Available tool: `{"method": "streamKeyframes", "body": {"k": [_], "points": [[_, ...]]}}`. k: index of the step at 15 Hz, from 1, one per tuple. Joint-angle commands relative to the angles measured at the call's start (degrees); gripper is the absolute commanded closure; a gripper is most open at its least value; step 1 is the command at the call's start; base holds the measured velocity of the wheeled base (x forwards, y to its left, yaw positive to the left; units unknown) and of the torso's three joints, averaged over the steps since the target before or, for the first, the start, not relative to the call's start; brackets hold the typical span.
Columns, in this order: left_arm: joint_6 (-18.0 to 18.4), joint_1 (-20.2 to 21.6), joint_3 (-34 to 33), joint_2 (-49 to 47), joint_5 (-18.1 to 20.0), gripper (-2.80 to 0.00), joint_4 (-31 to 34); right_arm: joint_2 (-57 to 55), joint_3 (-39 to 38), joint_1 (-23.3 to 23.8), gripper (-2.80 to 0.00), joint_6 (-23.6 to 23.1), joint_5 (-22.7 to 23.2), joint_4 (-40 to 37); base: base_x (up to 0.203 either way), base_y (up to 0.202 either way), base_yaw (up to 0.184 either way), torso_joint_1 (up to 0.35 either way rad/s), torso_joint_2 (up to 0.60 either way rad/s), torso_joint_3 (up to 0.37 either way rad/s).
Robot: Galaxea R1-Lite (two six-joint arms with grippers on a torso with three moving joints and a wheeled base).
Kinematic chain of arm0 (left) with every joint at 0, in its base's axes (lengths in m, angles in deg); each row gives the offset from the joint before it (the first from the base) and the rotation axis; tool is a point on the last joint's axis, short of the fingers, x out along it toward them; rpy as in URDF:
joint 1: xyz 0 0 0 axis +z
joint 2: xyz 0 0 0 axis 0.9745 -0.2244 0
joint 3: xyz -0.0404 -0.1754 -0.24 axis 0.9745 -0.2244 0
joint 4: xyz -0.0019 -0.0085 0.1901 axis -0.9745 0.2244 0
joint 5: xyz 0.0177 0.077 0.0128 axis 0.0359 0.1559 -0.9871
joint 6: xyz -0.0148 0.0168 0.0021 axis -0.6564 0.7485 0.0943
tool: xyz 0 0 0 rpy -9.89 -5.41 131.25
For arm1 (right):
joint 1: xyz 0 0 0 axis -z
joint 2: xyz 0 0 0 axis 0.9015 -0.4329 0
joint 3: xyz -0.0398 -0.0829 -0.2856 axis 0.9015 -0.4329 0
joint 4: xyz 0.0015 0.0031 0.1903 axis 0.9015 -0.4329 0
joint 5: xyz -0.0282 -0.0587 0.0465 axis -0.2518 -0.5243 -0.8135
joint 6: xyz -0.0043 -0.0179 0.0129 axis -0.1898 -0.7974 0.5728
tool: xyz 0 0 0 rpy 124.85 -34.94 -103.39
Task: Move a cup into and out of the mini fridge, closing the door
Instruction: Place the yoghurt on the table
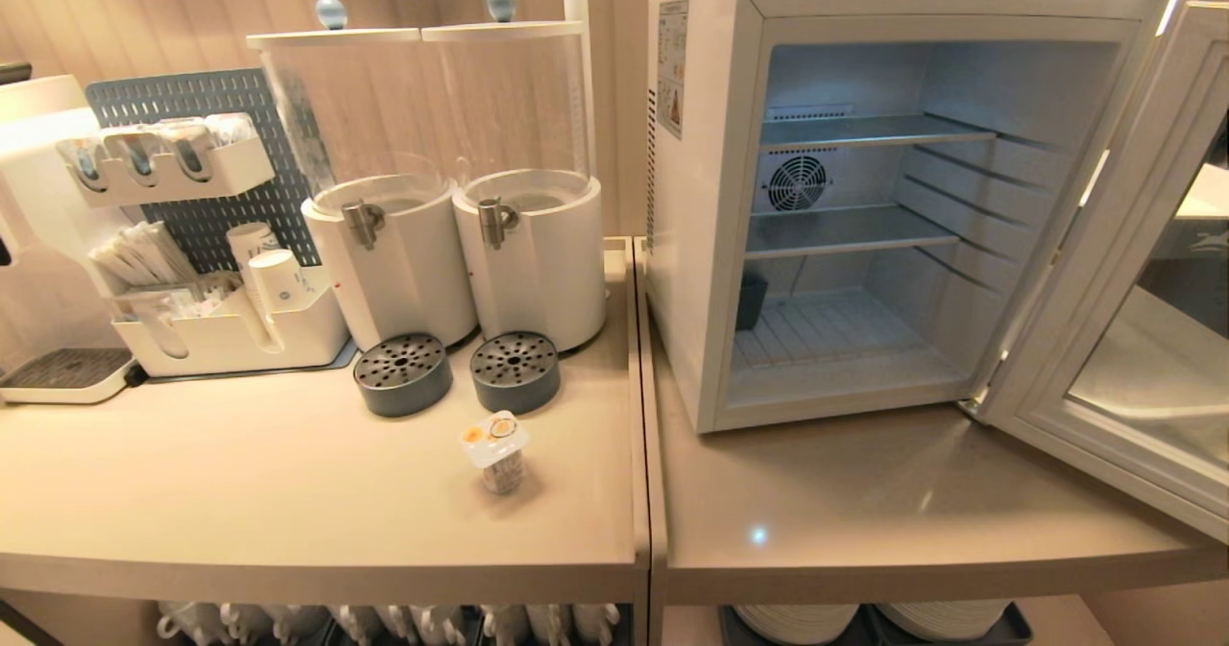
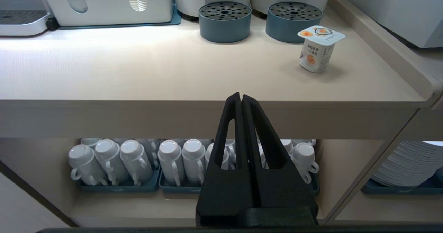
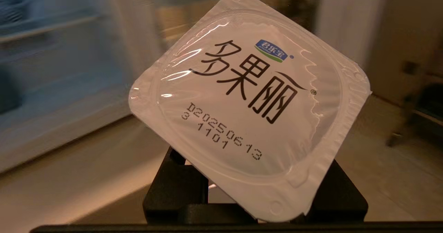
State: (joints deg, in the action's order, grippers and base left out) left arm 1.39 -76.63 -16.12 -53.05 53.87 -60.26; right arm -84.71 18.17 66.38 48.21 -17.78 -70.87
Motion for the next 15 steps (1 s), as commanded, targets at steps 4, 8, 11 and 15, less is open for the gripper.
{"method": "streamKeyframes", "body": {"k": [4,8,11,15], "points": [[-0.02,0.04,-0.09,0.01,0.0,0.0,-0.04,12.8,-4.59,-1.45,0.0,1.88,13.4,-7.51,0.0,0.0,0.0,0.0,0.0,0.0],[-0.02,0.04,-0.09,0.01,0.0,0.0,0.04,12.55,-11.08,-1.55,0.0,-0.09,25.08,-3.19,0.0,0.0,0.0,0.0,0.0,0.0],[-0.02,0.04,-0.09,0.01,0.0,0.0,-0.04,12.55,-10.99,-1.58,0.0,-4.36,28.45,-10.04,0.0,0.0,0.0,0.0,0.0,0.0],[-0.02,0.04,-0.09,0.01,0.0,0.0,-0.04,12.55,-10.81,-1.59,0.0,-4.64,28.68,-10.16,0.0,0.0,0.0,0.0,0.0,0.0]]}}
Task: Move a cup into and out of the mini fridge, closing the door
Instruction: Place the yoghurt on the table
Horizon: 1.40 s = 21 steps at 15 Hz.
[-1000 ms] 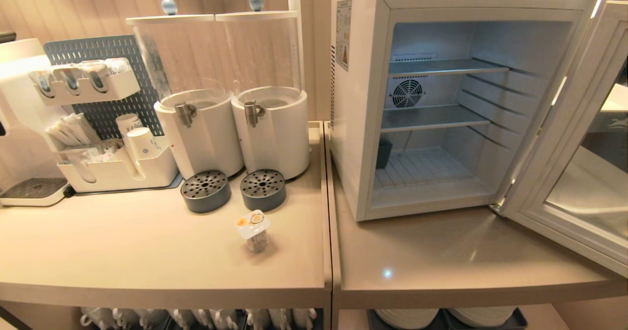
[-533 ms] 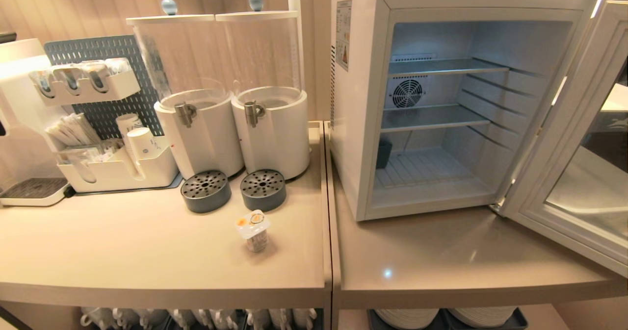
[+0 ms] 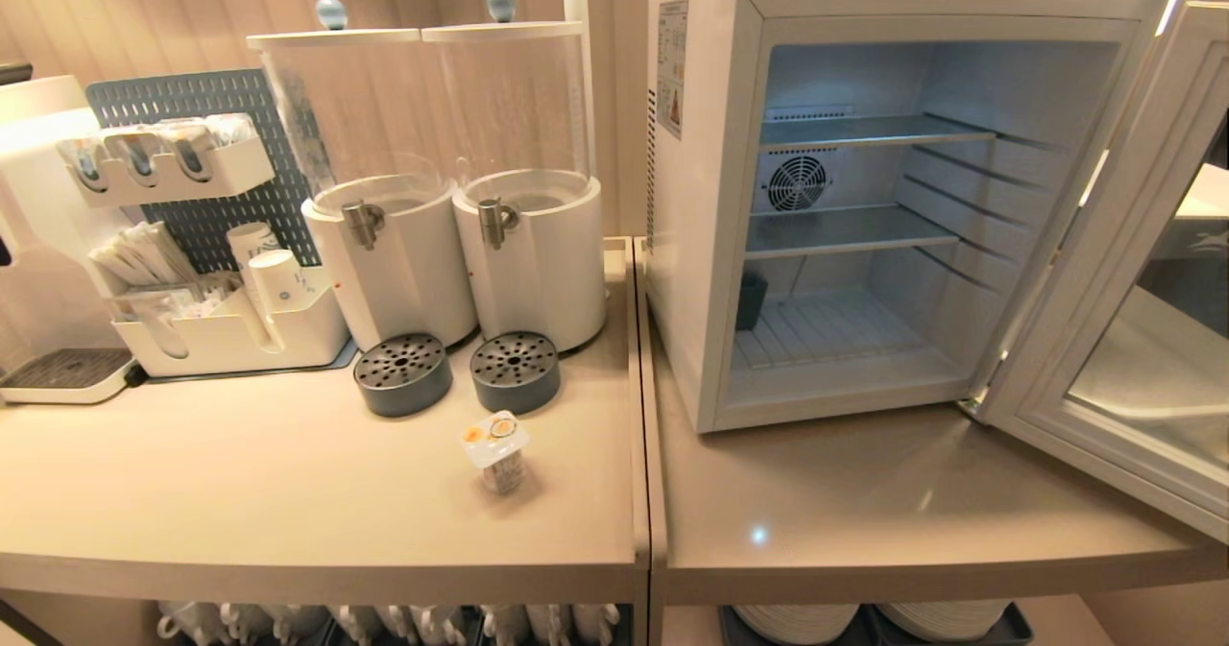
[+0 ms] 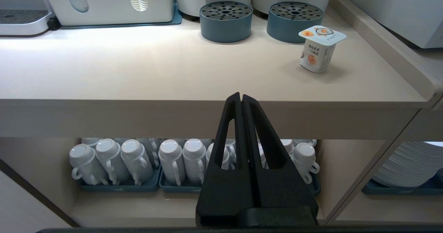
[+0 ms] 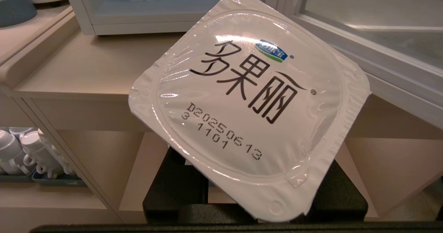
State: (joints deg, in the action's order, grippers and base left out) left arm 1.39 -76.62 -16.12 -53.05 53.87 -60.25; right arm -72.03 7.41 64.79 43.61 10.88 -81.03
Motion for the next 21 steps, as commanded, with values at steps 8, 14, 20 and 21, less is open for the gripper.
{"method": "streamKeyframes", "body": {"k": [8,14,20,21], "points": [[-0.02,0.02,-0.09,0.01,0.0,0.0,-0.06,-0.13,0.0,0.0,0.0,0.13,-0.06,-0.09,-0.088,0.0,0.0,0.001,0.0,-0.001],[0.25,0.02,-0.09,0.01,0.09,0.0,-0.04,-0.13,0.03,0.0,0.0,0.13,-0.06,-0.18,-0.112,0.0,0.0,0.001,0.0,0.001],[0.25,0.02,-0.09,0.01,0.09,0.0,0.03,-0.13,-0.06,0.0,0.0,0.41,-0.15,-0.09,0.0,0.11,-0.003,0.002,0.0,0.002],[0.25,0.02,-0.09,0.01,0.09,0.0,0.03,-0.13,-0.06,0.0,0.0,0.75,-0.15,0.0,0.0,0.193,0.001,0.002,0.0,0.002]]}}
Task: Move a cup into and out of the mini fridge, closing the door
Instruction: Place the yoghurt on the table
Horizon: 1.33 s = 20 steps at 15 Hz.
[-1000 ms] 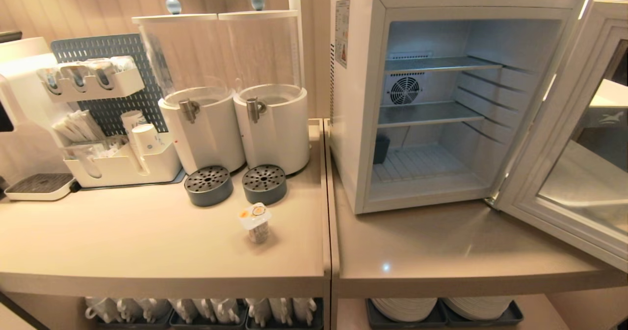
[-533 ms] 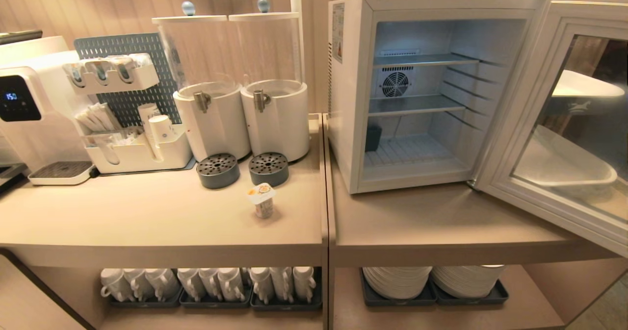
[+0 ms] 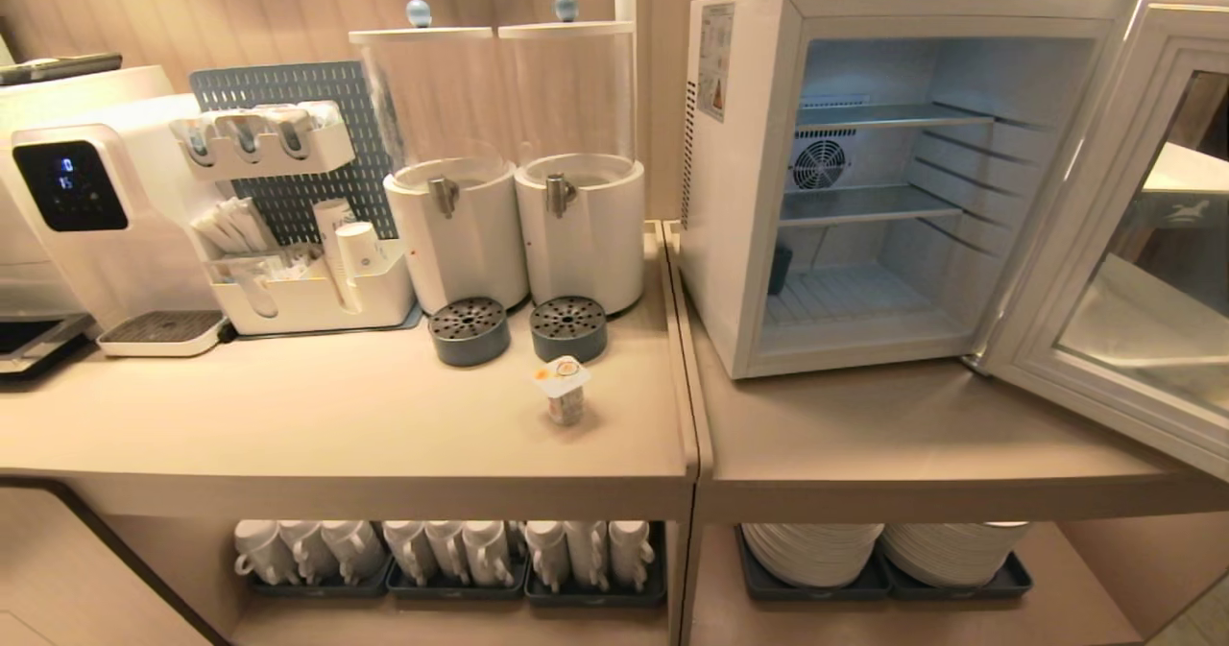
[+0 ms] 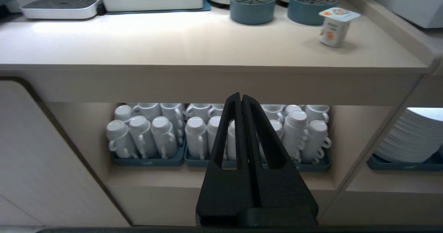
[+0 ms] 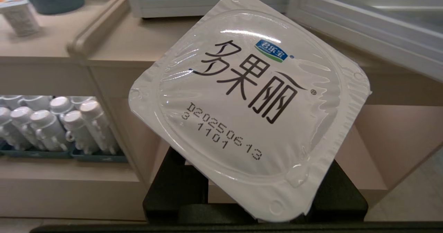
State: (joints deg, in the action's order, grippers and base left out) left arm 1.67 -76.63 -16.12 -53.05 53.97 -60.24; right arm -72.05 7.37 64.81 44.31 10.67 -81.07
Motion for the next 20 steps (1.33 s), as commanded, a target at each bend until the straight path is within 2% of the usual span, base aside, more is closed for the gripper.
{"method": "streamKeyframes", "body": {"k": [1,20], "points": [[-0.03,0.04,-0.09,0.01,-0.01,0.0,0.03,-0.11,-0.01,-0.02,0.0,0.05,0.06,0.03,0.0,0.195,-0.001,0.002,0.0,0.002],[-0.12,0.04,-0.09,0.01,-0.01,0.0,-0.03,-0.11,-0.01,-0.02,0.0,0.62,-0.12,0.12,0.0,0.191,0.001,0.002,0.0,0.002]]}}
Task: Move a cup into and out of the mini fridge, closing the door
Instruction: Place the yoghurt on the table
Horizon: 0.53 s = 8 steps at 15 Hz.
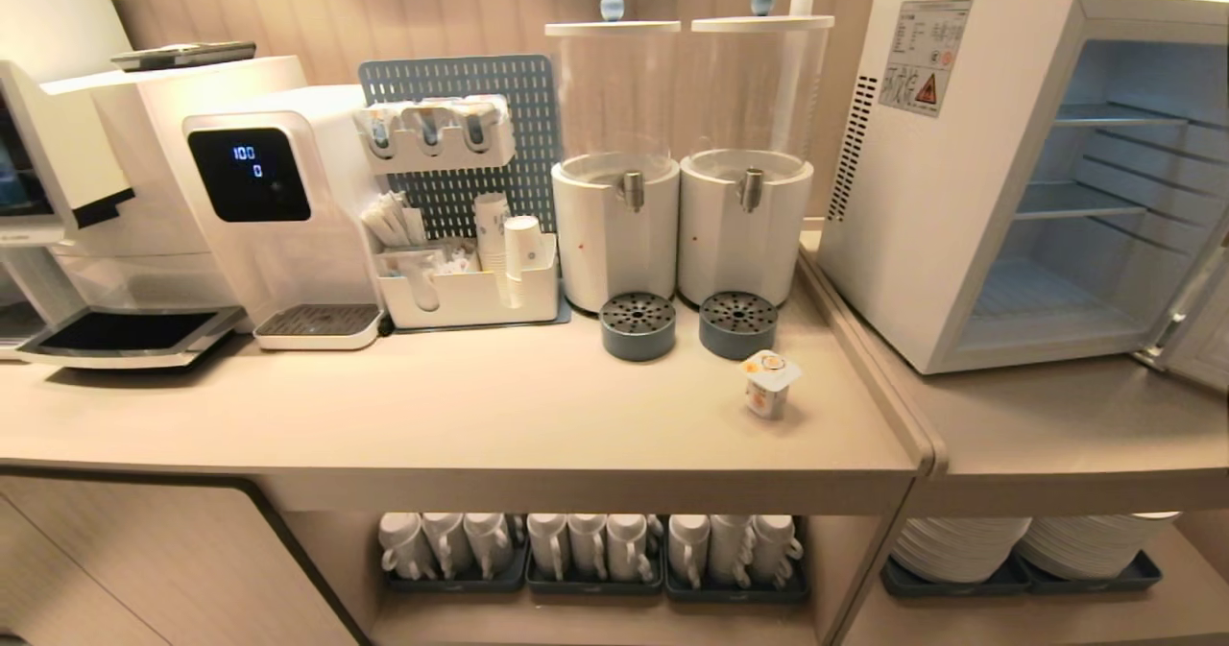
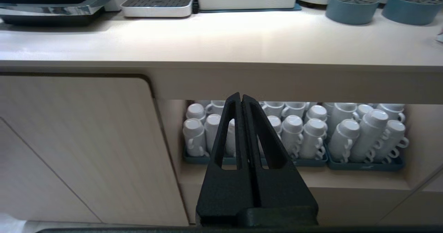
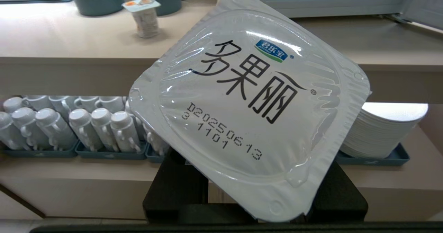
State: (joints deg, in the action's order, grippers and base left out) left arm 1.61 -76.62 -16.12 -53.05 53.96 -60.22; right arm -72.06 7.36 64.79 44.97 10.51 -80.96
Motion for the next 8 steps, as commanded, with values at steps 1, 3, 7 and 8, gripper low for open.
{"method": "streamKeyframes", "body": {"k": [1,3,7,8], "points": [[-0.06,0.02,-0.09,0.01,0.0,0.0,-0.08,-0.1,0.0,0.0,0.0,0.0,0.04,0.01,0.0,0.193,0.0,0.002,0.0,-0.001],[0.03,0.02,-0.09,0.01,0.0,0.0,-0.08,-0.1,0.0,0.0,0.0,-0.08,0.04,0.01,0.0,0.193,0.0,0.004,0.0,0.004],[-0.06,0.02,-0.09,0.01,0.0,0.0,-0.08,-0.1,0.0,0.0,0.0,0.01,-0.04,0.01,0.0,0.193,0.0,0.002,0.0,0.001],[-0.06,0.02,-0.09,0.01,0.0,0.0,-0.08,-0.1,0.0,0.0,0.0,0.01,-0.05,0.0,0.0,0.164,0.01,-0.001,-0.01,0.002]]}}
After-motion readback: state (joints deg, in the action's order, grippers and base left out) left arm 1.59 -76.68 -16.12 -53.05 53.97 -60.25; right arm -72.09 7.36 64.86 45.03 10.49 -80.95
